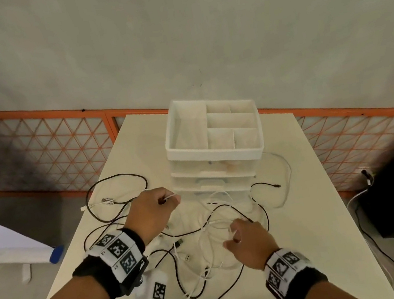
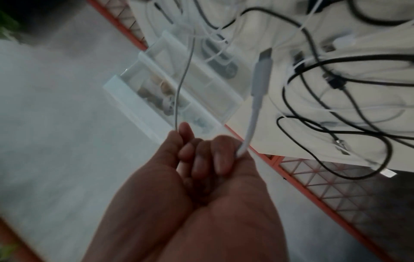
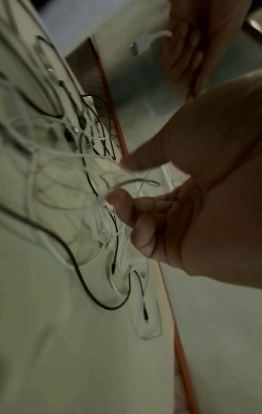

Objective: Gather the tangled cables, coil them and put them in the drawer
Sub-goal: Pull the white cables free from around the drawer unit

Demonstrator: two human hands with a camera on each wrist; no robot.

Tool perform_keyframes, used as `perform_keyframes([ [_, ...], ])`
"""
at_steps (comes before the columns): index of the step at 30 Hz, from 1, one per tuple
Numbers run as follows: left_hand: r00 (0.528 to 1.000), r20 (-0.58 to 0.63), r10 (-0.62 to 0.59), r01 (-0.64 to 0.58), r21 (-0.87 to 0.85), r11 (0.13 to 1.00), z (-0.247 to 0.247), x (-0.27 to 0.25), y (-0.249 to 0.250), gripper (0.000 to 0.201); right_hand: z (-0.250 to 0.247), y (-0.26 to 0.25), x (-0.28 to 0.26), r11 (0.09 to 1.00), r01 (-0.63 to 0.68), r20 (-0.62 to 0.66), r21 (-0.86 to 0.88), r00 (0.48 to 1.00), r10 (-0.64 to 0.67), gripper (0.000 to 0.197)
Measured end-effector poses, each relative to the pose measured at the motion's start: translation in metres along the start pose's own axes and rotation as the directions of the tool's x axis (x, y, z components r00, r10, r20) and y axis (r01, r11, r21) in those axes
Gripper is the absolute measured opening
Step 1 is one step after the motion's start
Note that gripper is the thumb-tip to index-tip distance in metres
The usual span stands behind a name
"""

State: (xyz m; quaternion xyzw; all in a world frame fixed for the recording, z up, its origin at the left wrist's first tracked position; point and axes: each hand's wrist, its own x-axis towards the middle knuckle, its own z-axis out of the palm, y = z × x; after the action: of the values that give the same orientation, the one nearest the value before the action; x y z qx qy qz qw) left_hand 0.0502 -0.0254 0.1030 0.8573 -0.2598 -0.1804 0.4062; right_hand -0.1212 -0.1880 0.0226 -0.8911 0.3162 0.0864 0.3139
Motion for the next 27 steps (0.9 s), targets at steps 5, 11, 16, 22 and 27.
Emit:
perform_keyframes([
  [5, 0.997, 0.023, -0.080, 0.083, -0.236, 0.968, -0.011, 0.010, 0.012, 0.027, -0.081, -0.051, -0.006, 0.924, 0.193, -0.222, 0.329, 0.967, -0.123, 0.020],
  [11, 0.975, 0.040, -0.217, 0.217, -0.340, 0.915, -0.014, 0.008, 0.015, 0.034, -0.200, -0.090, -0.043, 0.560, 0.576, -0.670, 0.596, 0.741, -0.049, 0.014],
  [16, 0.991, -0.040, -0.129, 0.060, -0.722, 0.689, -0.024, 0.004, 0.061, 0.017, -0.146, -0.079, -0.033, 0.790, 0.331, -0.400, 0.516, 0.909, -0.119, 0.020],
  [22, 0.983, 0.145, 0.115, -0.022, -0.524, 0.851, -0.008, 0.001, 0.092, 0.019, -0.120, -0.094, -0.031, 0.836, 0.343, -0.396, 0.428, 0.903, -0.168, 0.015],
  [27, 0.974, 0.221, 0.050, 0.021, -0.306, 0.952, 0.012, -0.001, 0.052, 0.029, -0.164, -0.079, -0.034, 0.801, 0.461, -0.628, 0.381, 0.765, -0.142, 0.008],
])
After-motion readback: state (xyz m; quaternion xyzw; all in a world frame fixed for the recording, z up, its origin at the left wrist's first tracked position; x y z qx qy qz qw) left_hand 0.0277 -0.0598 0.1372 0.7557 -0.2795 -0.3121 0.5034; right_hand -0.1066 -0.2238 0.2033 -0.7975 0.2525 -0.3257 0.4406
